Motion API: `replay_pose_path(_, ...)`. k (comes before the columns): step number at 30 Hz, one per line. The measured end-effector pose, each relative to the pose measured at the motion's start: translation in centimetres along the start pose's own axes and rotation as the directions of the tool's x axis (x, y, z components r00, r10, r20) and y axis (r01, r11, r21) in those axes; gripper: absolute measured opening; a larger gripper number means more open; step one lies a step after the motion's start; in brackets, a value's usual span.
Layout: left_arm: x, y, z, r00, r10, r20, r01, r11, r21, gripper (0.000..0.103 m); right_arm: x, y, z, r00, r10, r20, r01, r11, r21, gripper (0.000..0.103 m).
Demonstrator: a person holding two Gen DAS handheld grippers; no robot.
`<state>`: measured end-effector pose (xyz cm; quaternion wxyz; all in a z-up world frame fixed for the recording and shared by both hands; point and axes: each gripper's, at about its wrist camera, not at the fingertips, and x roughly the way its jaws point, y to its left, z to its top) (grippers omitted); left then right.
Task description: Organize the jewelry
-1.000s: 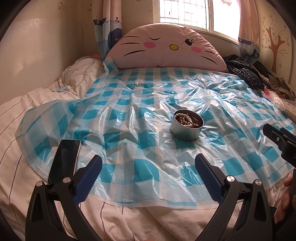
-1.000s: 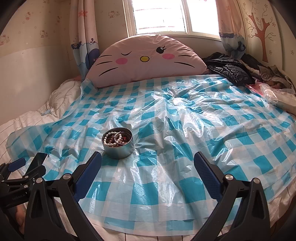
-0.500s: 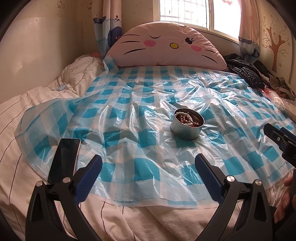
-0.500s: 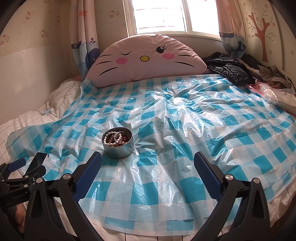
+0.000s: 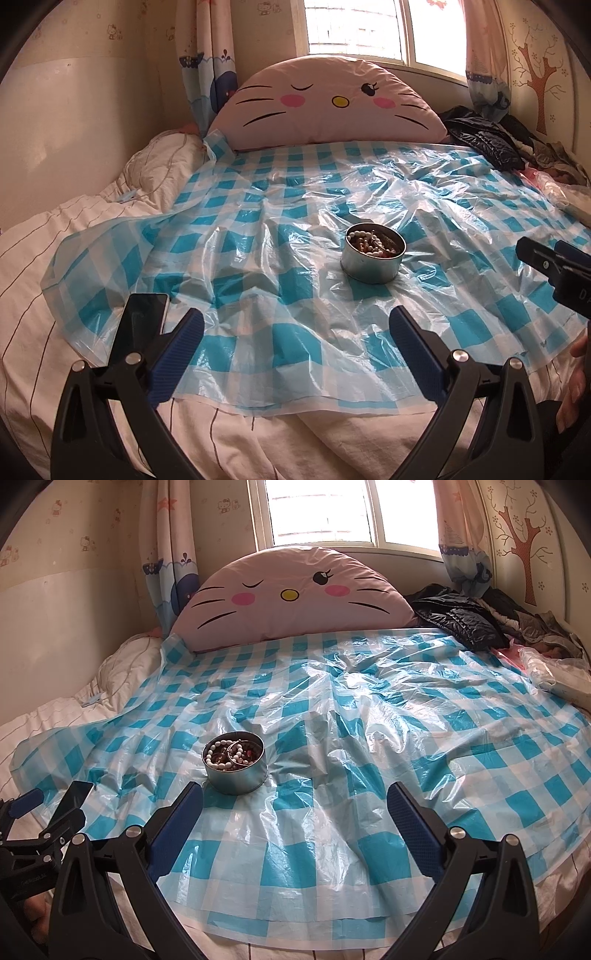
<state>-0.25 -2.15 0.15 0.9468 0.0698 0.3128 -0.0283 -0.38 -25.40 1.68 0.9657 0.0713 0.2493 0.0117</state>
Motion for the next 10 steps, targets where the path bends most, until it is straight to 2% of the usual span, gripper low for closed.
replay_pose_path(3, 0.2, -0.8, 0.1, 1.000, 0.003, -0.013, -0.003, 0.999, 0.040, 0.096, 0.0, -0.1, 0.0, 1.000, 0.000, 0.000, 0.000, 1.000, 0.001, 0.096)
replay_pose_path(6, 0.9, -0.5, 0.0, 0.998, 0.015, -0.060, -0.015, 1.000, 0.001, 0.096, 0.0, -0.1, 0.0, 1.000, 0.001, 0.000, -0.001, 1.000, 0.002, 0.096)
replay_pose_path(10, 0.8, 0.4, -0.1, 0.998, 0.024, -0.053, -0.026, 0.999, -0.039, 0.096, 0.1, -0.3, 0.0, 1.000, 0.001, -0.001, -0.001, 1.000, 0.002, 0.096)
